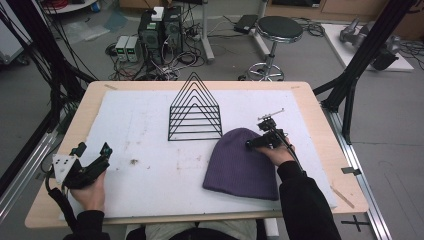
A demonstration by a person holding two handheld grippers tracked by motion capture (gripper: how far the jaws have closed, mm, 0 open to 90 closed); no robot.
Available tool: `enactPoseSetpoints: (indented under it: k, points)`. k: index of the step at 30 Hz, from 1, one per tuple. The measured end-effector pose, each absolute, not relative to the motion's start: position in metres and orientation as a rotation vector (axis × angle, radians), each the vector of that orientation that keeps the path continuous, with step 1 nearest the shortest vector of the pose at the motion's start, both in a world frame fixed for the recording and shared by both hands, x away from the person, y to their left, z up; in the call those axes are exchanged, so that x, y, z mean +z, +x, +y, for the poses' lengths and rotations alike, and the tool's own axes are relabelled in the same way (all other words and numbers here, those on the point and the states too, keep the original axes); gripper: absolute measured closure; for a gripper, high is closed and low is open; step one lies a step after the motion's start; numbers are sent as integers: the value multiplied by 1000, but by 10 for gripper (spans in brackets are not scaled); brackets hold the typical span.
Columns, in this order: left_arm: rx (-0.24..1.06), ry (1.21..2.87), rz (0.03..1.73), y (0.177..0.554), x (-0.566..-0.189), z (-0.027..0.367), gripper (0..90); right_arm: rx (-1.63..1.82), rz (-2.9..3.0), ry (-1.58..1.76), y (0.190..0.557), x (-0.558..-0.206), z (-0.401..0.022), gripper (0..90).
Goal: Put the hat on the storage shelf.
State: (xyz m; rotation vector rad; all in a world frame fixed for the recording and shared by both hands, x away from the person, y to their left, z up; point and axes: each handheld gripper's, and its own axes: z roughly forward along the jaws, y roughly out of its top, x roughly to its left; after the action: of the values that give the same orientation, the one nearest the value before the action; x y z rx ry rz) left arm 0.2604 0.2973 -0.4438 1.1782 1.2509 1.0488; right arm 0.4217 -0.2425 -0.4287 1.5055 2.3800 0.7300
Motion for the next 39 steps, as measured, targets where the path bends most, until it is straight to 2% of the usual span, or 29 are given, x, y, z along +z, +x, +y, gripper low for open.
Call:
enactPoseSetpoints:
  k: [4, 5, 7, 8, 9, 10, 11, 12, 13, 15, 29, 39]
  points:
    - [1051, 1176, 1248, 260, -444, 297, 220, 750, 2389, 1489, 421, -428, -242, 339]
    - [1052, 1177, 1247, 260, -444, 297, 221, 755, 2392, 1494, 420, -427, -242, 405]
    - [1049, 1181, 1247, 260, -444, 297, 221, 761, 2397, 1496, 420, -426, -242, 436]
    - [1047, 1182, 1247, 260, -444, 297, 221, 780, 2409, 1480, 420, -426, -242, 541]
    - [1043, 1180, 1246, 261, -444, 297, 221, 780, 2409, 1480, 420, -426, -242, 541]
    - [1037, 1179, 1247, 261, -444, 297, 222, 798, 2428, 1476, 419, -425, -241, 617]
    - [1029, 1174, 1247, 261, -445, 297, 222, 798, 2428, 1476, 419, -425, -241, 617]
    - [1024, 1173, 1248, 261, -445, 297, 223, 820, 2437, 1484, 419, -425, -241, 677]
    - [1023, 1174, 1248, 261, -445, 296, 223, 820, 2437, 1484, 419, -425, -241, 677]
    - [1026, 1175, 1246, 261, -445, 296, 224, 831, 2437, 1489, 418, -425, -241, 734]
    - [1022, 1169, 1246, 260, -445, 297, 225, 842, 2422, 1409, 414, -422, -241, 757]
    - [1012, 1172, 1235, 260, -445, 296, 225, 973, 2336, 1349, 399, -400, -245, 752]
